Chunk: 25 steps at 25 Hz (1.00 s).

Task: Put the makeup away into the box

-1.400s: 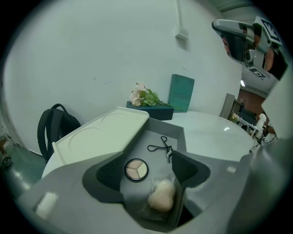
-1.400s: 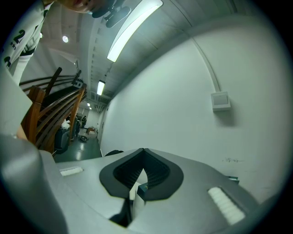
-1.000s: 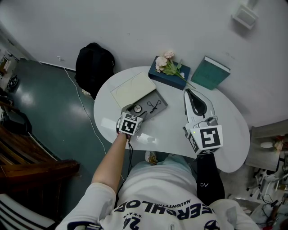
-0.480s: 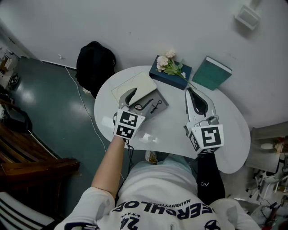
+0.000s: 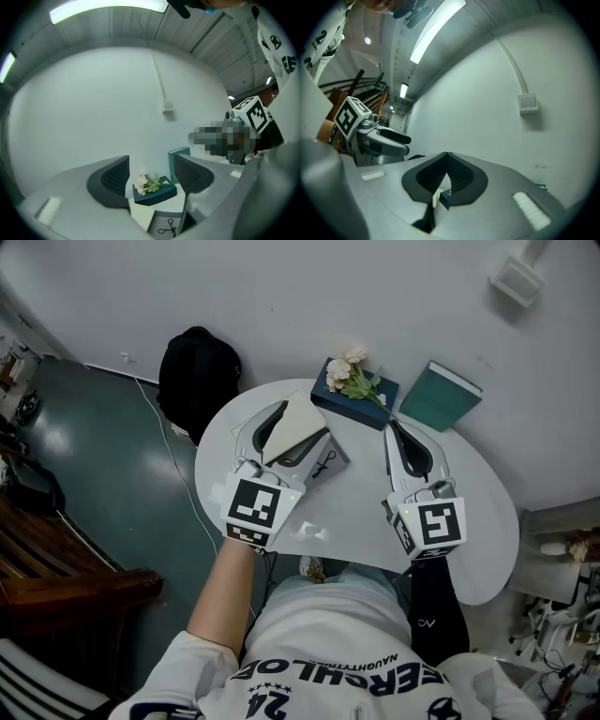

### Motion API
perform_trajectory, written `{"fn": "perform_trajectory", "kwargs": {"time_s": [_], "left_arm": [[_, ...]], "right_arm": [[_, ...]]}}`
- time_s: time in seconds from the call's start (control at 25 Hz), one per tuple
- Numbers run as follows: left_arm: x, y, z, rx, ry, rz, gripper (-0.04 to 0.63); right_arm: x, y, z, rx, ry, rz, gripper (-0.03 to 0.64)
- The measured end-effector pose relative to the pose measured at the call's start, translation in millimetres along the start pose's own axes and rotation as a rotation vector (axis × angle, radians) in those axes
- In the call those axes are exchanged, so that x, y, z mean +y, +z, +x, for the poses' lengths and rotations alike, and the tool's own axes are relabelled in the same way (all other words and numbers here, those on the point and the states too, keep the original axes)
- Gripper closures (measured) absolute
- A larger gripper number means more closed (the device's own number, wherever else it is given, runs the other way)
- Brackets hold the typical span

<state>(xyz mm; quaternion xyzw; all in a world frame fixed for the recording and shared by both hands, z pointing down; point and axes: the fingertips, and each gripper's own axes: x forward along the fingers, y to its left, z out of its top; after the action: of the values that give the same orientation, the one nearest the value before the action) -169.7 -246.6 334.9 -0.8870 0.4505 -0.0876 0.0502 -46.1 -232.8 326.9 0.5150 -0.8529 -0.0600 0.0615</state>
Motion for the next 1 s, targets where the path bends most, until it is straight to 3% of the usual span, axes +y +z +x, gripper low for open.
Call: {"fn": "perform_trajectory", "kwargs": {"time_s": [0.16, 0.48, 0.52, 0.56, 0.6, 1.0], "left_arm": [[1.3, 12.6, -3.7, -0.032, 0.032, 0.046, 0.335], [6.3, 20.6, -8.6, -0.062, 0.06, 0.041, 0.405], [8.4, 22.1, -10.7, -0.074, 0.073, 0.037, 0.434], [10.4, 23.4, -12.8, -0.085, 0.088, 0.038, 0.535], [11.7, 23.9, -14.4, -0.091, 0.101, 0.042, 0.594], [13.3, 23.4, -17.5, -0.091, 0.127, 0.053, 0.594]], "right_arm": [[-3.1, -1.4, -0.7, 0.002, -0.004, 0.002, 0.586], [-2.0, -3.1, -1.1, 0.004, 0.005, 0.004, 0.586], [-1.6, -3.4, -1.0, 0.003, 0.007, 0.004, 0.586], [-1.4, -3.7, -0.9, 0.001, 0.009, 0.004, 0.586], [-1.4, -4.0, -1.0, 0.0, 0.009, 0.004, 0.586], [6.9, -6.4, -2.2, 0.024, 0.046, -0.032, 0.588]]}}
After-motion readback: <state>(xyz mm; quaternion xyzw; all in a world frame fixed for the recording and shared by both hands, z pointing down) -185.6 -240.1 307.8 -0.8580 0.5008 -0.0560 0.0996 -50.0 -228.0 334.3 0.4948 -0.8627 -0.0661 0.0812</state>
